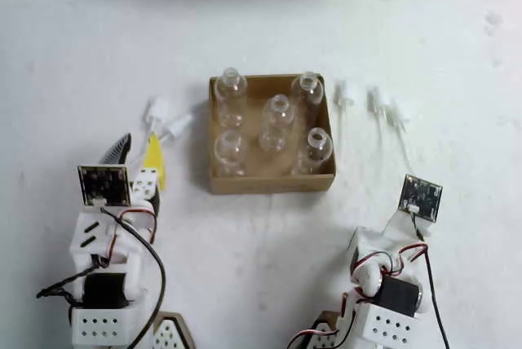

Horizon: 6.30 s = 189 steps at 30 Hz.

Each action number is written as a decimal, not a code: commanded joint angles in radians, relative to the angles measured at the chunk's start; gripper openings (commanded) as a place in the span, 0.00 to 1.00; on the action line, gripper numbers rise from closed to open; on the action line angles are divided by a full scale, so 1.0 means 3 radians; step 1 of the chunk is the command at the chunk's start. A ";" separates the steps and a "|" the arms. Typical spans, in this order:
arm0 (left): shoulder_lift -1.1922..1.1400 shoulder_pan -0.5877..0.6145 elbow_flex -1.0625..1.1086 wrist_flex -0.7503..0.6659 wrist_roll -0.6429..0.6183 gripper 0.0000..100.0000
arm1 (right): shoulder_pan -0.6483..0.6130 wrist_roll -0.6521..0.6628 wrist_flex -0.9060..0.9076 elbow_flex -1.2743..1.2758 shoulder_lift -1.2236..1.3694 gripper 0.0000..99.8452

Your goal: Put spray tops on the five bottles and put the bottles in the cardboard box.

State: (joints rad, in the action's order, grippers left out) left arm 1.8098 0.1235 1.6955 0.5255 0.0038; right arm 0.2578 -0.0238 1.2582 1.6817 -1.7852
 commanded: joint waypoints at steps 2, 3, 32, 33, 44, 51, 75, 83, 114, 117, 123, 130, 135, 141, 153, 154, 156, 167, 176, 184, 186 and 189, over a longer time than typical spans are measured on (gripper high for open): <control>0.0033 -0.0018 -0.0010 -0.0036 -0.0026 0.14 | 0.0023 -0.0005 0.0013 0.0031 -0.0018 0.05; 0.0033 -0.0018 -0.0010 -0.0036 -0.0026 0.14 | 0.0023 -0.0005 0.0013 0.0031 -0.0018 0.05; 0.0033 -0.0013 -0.0015 -0.0015 -0.0026 0.14 | 0.0023 -0.0005 0.0013 0.0031 -0.0018 0.05; 0.0033 -0.0013 -0.0015 -0.0005 -0.0005 0.14 | 0.0023 -0.0005 0.0013 0.0031 -0.0018 0.05; 0.0028 -0.0018 -0.0844 0.0772 0.0332 0.14 | 0.0023 0.0000 0.0013 0.0031 -0.0018 0.05; -0.0279 -0.0100 -0.1483 0.1054 0.0639 0.14 | 0.0023 -0.0005 0.0013 0.0031 -0.0018 0.05; -0.7025 -0.0069 -0.7324 0.3381 0.0823 0.14 | 0.0018 0.0000 0.0013 0.0031 -0.0018 0.05; -0.8564 0.0192 -0.8956 0.3662 0.0813 0.14 | 0.0018 0.0000 0.0013 0.0031 -0.0018 0.05; -1.0482 0.0243 -1.0868 0.3846 0.0936 0.10 | 0.0018 0.0000 0.0013 0.0031 -0.0018 0.05; -1.0452 0.0171 -1.0904 0.3938 0.1023 0.06 | 0.0028 0.0000 0.0013 0.0031 -0.0018 0.05; -1.0017 0.0069 -1.1216 0.4204 0.1002 0.02 | 0.0028 0.0000 0.0013 0.0031 -0.0018 0.05; -0.8938 0.0059 -1.1047 0.4214 0.0486 0.02 | 0.0018 0.0000 0.0013 0.0031 -0.0018 0.05; -0.8017 -0.0033 -1.0674 0.4214 0.0097 0.02 | 0.0018 0.0000 -0.0008 0.0031 -0.0018 0.05; -0.6820 -0.0437 -0.9692 0.4209 0.0066 0.02 | 0.0013 0.0000 0.0003 0.0031 -0.0018 0.05; -0.4723 -0.1220 -0.8132 0.3969 0.0026 0.02 | 0.0013 0.0000 0.0008 0.0031 -0.0018 0.05; -0.4606 -0.1220 -0.7974 0.3918 -0.0036 0.02 | 0.0013 0.0000 0.0008 0.0031 -0.0018 0.05; -0.4416 -0.1220 -0.7621 0.3759 -0.0220 0.02 | 0.0013 0.0000 0.0008 0.0031 -0.0018 0.05; -0.3547 -0.1133 -0.5212 0.1043 -0.0384 0.02 | 0.0013 0.0000 0.0008 0.0031 -0.0018 0.05; -0.3455 -0.0964 -0.3708 -0.1565 -0.0716 0.02 | 0.0013 0.0000 0.0008 0.0031 -0.0018 0.05; -0.4365 -0.0964 -0.3596 -0.2787 -0.0742 0.02 | 0.0013 0.0000 0.0008 0.0031 -0.0018 0.05; -0.4585 -0.0964 -0.3596 -0.2961 -0.0742 0.02 | 0.0013 0.0000 0.0008 0.0031 -0.0018 0.05; -0.4682 -0.0964 -0.3570 -0.3084 -0.0752 0.02 | 0.0013 0.0000 0.0008 0.0031 -0.0018 0.05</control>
State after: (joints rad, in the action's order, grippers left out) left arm 0.4212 -0.1772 0.6276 -0.3353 -0.2048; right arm 0.2562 -0.0238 1.2582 1.6817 -1.7852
